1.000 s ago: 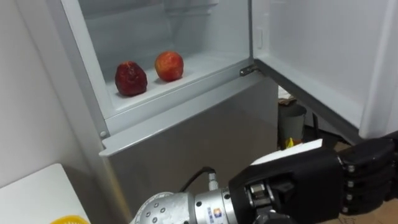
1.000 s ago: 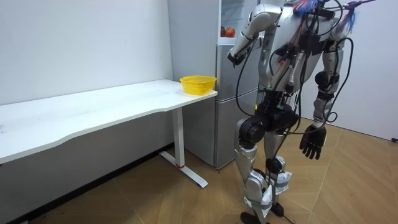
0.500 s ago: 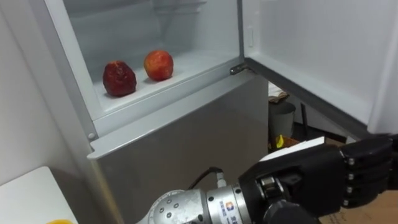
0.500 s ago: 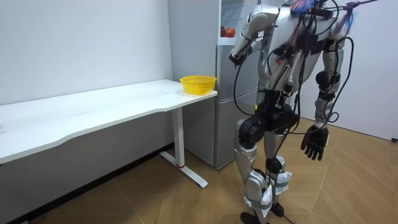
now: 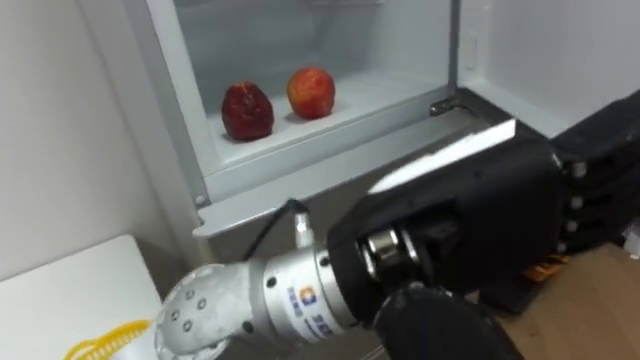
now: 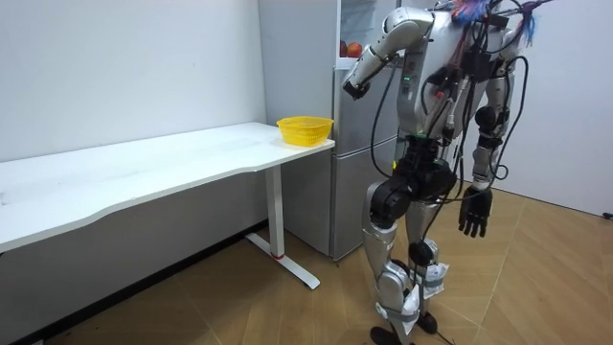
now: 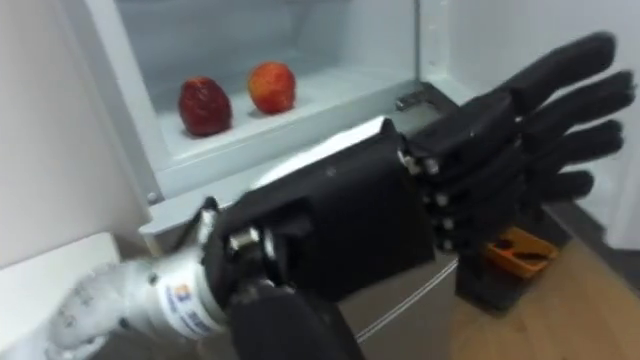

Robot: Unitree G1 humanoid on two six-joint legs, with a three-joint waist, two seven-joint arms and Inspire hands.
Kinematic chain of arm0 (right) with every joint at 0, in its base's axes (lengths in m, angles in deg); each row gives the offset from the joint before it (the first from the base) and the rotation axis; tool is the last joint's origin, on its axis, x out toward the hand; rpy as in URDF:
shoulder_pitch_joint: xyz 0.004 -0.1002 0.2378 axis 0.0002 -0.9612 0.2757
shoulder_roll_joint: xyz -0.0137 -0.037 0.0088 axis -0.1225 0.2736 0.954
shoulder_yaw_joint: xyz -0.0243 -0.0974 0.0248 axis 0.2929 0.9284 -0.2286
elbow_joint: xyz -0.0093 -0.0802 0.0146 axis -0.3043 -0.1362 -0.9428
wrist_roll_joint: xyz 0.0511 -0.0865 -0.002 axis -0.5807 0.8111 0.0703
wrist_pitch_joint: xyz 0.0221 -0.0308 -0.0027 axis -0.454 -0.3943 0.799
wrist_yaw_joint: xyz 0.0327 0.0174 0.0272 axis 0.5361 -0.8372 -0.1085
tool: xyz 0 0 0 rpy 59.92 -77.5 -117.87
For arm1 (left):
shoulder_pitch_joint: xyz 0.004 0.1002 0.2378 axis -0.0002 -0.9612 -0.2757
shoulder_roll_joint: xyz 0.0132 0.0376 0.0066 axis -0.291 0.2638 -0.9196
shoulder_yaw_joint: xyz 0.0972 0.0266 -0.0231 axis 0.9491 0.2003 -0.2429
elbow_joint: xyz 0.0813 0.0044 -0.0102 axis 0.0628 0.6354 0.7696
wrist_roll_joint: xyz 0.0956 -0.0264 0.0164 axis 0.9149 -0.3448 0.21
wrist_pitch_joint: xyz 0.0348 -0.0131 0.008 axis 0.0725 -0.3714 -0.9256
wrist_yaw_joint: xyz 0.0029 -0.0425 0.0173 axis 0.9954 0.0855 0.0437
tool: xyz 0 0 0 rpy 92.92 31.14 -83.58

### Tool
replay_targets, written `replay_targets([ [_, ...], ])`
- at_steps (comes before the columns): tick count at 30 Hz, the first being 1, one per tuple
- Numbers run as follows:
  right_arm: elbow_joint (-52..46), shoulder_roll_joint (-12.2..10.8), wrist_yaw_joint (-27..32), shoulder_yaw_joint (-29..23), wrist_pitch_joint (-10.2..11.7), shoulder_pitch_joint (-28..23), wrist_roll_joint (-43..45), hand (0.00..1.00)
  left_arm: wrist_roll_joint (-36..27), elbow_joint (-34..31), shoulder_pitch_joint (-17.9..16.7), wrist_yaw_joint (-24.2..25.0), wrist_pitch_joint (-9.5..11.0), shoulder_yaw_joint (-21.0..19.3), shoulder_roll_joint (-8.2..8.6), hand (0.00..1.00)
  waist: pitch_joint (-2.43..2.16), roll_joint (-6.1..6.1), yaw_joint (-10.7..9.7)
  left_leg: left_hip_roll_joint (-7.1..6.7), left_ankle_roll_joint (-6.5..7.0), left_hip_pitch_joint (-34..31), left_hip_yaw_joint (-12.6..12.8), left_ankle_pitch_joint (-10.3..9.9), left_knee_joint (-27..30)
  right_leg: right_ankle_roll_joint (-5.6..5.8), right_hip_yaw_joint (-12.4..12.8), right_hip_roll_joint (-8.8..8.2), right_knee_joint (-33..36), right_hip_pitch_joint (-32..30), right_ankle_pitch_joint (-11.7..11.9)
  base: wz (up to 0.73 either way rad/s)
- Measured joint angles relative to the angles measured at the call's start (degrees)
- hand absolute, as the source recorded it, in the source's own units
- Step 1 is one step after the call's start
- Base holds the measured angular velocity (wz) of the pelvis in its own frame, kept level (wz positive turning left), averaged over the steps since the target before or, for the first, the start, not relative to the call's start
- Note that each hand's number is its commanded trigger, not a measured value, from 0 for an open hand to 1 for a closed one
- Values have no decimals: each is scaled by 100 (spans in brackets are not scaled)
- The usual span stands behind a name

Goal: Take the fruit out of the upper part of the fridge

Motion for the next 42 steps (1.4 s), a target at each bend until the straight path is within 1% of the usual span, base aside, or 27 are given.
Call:
replay_targets([
  [1,1,-37,20,-11,-1,-4,56,0,1,-103,-6,-16,3,-76,-18,0,-6,-36,97,-15,-4,9,-96,22,7,-9,-32,-12,21,31,-38,41],
  [2,1,-64,29,-19,1,6,107,0,22,-177,-8,-56,6,-191,-101,0,-23,-63,264,-22,-18,27,-158,49,5,-23,-93,-39,15,58,-49,32],
  [4,1,-67,79,-38,50,2,99,0,23,-251,-18,-142,11,-375,-243,0,-33,-106,420,-40,-31,70,-302,82,6,-45,-269,-80,-24,114,-67,37],
  [7,-6,-72,238,-86,125,-48,163,0,59,-302,-65,-283,20,-702,-418,0,-51,-129,739,-47,-47,89,-478,105,45,-67,-427,-92,-60,245,-86,35],
  [9,-11,-108,278,-196,180,-59,292,0,227,-527,-347,-499,39,-1103,-618,0,-58,-130,932,-51,-72,134,-528,136,38,-89,-489,-98,-60,300,-103,15],
  [11,-99,-209,428,-298,268,-183,411,0,729,-776,-936,-743,224,-1709,-810,0,-67,-152,1164,-52,-103,199,-687,155,30,-131,-565,-96,-58,404,-152,20],
  [12,-135,-236,461,-317,284,-250,412,0,856,-801,-1067,-826,238,-1856,-850,0,-73,-161,1250,-57,-116,206,-727,163,31,-138,-584,-96,-46,412,-169,29],
  [13,-165,-290,506,-449,325,-394,467,0,1190,-876,-1363,-959,274,-2286,-910,0,-73,-168,1384,-62,-133,208,-790,174,30,-157,-641,-100,-21,410,-205,21],
  [14,-162,-328,557,-561,399,-476,489,0,1482,-873,-1708,-1168,395,-2724,-917,0,-73,-167,1505,-62,-152,206,-833,186,32,-177,-702,-103,1,410,-224,19],
  [15,-166,-357,599,-636,425,-523,485,0,1587,-875,-1891,-1325,439,-2960,-915,0,-73,-168,1569,-60,-161,204,-842,192,32,-189,-743,-108,20,407,-240,15],
  [17,-168,-430,714,-678,540,-694,525,0,1837,-852,-2708,-1874,624,-3924,-918,0,-79,-197,1842,-53,-204,227,-931,218,9,-235,-812,-105,38,435,-277,13],
  [18,-168,-439,723,-706,566,-797,531,0,1905,-851,-2926,-2008,665,-4168,-909,0,-85,-206,1931,-52,-209,230,-933,221,9,-247,-818,-104,43,436,-288,15],
  [20,-209,-493,805,-1024,622,-1086,535,0,2325,-845,-3772,-2621,759,-5078,-839,0,-100,-254,2098,-63,-219,262,-1082,226,15,-253,-895,-102,32,523,-344,27],
  [21,-226,-503,833,-1064,621,-1130,543,0,2421,-837,-3960,-2801,779,-5260,-822,0,-107,-270,2140,-69,-221,270,-1111,225,15,-253,-910,-103,39,543,-364,29],
  [23,-197,-507,923,-1231,621,-1292,569,0,2574,-718,-4657,-3568,1031,-5853,-627,0,-94,-264,2250,-91,-222,277,-1247,224,26,-247,-1039,-127,24,604,-388,28],
  [24,-193,-508,940,-1303,622,-1301,575,0,2662,-654,-4807,-3750,1100,-5981,-523,0,-92,-262,2250,-96,-223,278,-1262,223,33,-243,-1067,-135,23,621,-396,26],
  [25,-189,-490,982,-1346,621,-1301,578,0,2751,-394,-5065,-4127,1279,-6178,-350,0,-86,-246,2283,-109,-223,288,-1298,223,36,-236,-1094,-149,39,634,-409,16],
  [26,-192,-489,1029,-1357,620,-1300,577,0,2743,-122,-5240,-4475,1304,-6307,-254,0,-82,-232,2312,-116,-223,283,-1341,222,32,-231,-1103,-149,44,633,-415,14],
  [28,-215,-494,1036,-1363,615,-1295,556,0,2706,227,-5429,-5007,1304,-6461,-129,0,-82,-239,2318,-145,-221,258,-1482,221,-5,-224,-1150,-155,47,630,-423,16],
  [31,-313,-493,1064,-1305,536,-1301,357,0,2655,1058,-5750,-5662,1497,-6483,18,0,-83,-219,2419,-180,-214,261,-1542,232,-54,-219,-1163,-184,119,604,-444,4],
  [33,-376,-517,1061,-1296,480,-1287,415,0,2490,1762,-5953,-5930,1573,-6419,232,0,-85,-214,2390,-186,-211,274,-1550,236,-60,-216,-1168,-190,133,599,-454,0],
  [35,-438,-532,1050,-1228,370,-1248,442,0,2355,3128,-6125,-6124,1588,-6073,412,0,-89,-227,2388,-185,-211,287,-1548,236,-81,-218,-1164,-190,137,600,-454,-7],
  [36,-445,-534,1040,-1223,356,-1233,456,0,2336,3562,-6150,-6138,1574,-5919,428,0,-88,-228,2386,-185,-211,280,-1549,236,-86,-220,-1165,-191,135,602,-453,-5],
  [38,-440,-577,985,-1228,280,-1098,493,0,2071,4893,-6120,-6128,1316,-5437,598,0,-91,-331,2360,-188,-210,278,-1568,234,-96,-220,-1173,-187,123,613,-453,0],
  [39,-437,-594,969,-1229,259,-1071,511,0,1997,5186,-6097,-6096,1299,-5334,625,0,-85,-371,2361,-185,-211,283,-1567,234,-99,-220,-1172,-185,123,617,-453,0],
  [41,-459,-610,897,-1244,178,-1013,548,0,1729,6211,-6038,-5852,1167,-4878,648,0,-75,-480,2335,-190,-203,279,-1604,223,-80,-220,-1183,-187,113,630,-453,0],
  [42,-463,-613,881,-1240,167,-1007,557,0,1738,6393,-6041,-5780,1141,-4759,651,0,-101,-455,2332,-190,-202,285,-1606,222,-80,-220,-1182,-187,111,637,-453,3],
])
